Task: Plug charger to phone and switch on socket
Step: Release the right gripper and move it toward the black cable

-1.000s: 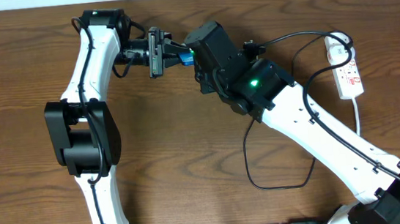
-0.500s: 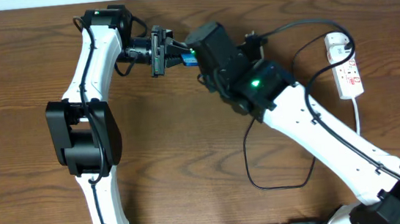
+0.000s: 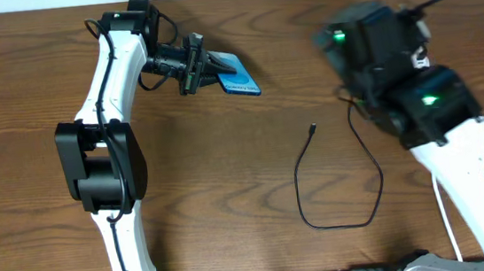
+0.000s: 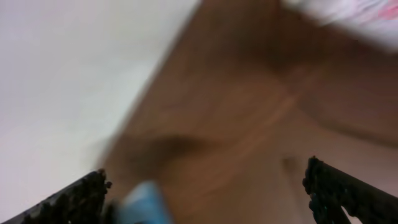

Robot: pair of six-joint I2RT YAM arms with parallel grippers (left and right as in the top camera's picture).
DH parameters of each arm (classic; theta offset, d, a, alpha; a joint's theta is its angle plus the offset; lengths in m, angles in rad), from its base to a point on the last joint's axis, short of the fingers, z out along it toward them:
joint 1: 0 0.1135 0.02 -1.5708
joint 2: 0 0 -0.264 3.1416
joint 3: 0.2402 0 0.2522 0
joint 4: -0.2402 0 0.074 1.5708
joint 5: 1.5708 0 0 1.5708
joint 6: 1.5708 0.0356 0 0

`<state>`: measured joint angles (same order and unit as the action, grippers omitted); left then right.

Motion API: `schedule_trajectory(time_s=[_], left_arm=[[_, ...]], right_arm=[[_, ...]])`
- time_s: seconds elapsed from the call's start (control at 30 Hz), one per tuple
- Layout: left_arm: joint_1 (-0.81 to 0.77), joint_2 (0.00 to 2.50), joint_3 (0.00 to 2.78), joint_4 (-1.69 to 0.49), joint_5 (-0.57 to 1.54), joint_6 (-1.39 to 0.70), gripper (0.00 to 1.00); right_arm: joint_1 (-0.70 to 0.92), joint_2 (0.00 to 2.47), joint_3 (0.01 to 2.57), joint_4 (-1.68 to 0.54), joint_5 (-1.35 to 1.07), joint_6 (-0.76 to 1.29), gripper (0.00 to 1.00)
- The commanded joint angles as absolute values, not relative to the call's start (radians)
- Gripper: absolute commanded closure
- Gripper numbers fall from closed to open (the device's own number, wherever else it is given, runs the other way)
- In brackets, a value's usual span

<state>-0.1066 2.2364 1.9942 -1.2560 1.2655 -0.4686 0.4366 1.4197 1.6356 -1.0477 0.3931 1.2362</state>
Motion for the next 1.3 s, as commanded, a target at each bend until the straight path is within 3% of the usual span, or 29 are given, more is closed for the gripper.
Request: schedule_trajectory(time_s=[0.0,0.13,0.57,0.63,0.67,0.7,0.77,0.8,0.83,1.0,1.27], left_arm=[[-0.104,2.195,2.014,-1.258,1.263,-0.28,0.93],[-0.104,2.195,2.014,-1.265,1.263,-0.199,0.93],[-0.104,2.195,2.014,-1.301,1.137,-0.124,0.93],[-0.105,2.195,2.014,-1.301,1.132,-0.123,0.93],[-0.106,2.195,2.014,-1.301,1.132,-0.123,0.93],[-0.108,2.195,2.014,-1.3,1.131,-0.123,0.93],[-0.114,2.195,2.014,-1.3,1.132,-0.107,0.93],[-0.118,2.195,2.014,-1.3,1.132,-0.099,0.93],[-0.122,2.195,2.014,-1.3,1.131,-0.091,0.93],[-0.146,2.195,2.014,-1.299,1.131,-0.086,0.93],[-0.159,2.195,2.014,-1.292,1.083,-0.086,0.93]], right_arm=[[0.359,1.452,1.627,-1.117,0.331,0.923,0.01],[0.304,1.492,1.575,-1.165,0.213,0.715,0.01],[0.301,1.611,1.222,-0.904,-0.113,0.679,0.04],[0.3,1.631,1.174,-0.848,-0.153,0.677,0.1],[0.3,1.644,1.15,-0.815,-0.165,0.675,0.25],[0.3,1.652,1.134,-0.786,-0.168,0.675,0.34],[0.303,1.666,1.098,-0.718,-0.167,0.676,0.39],[0.303,1.669,1.087,-0.695,-0.168,0.678,0.48],[0.306,1.671,1.073,-0.673,-0.167,0.688,0.51],[0.322,1.671,1.003,-0.576,-0.137,0.691,0.32],[0.323,1.671,0.962,-0.529,-0.141,0.736,0.46]])
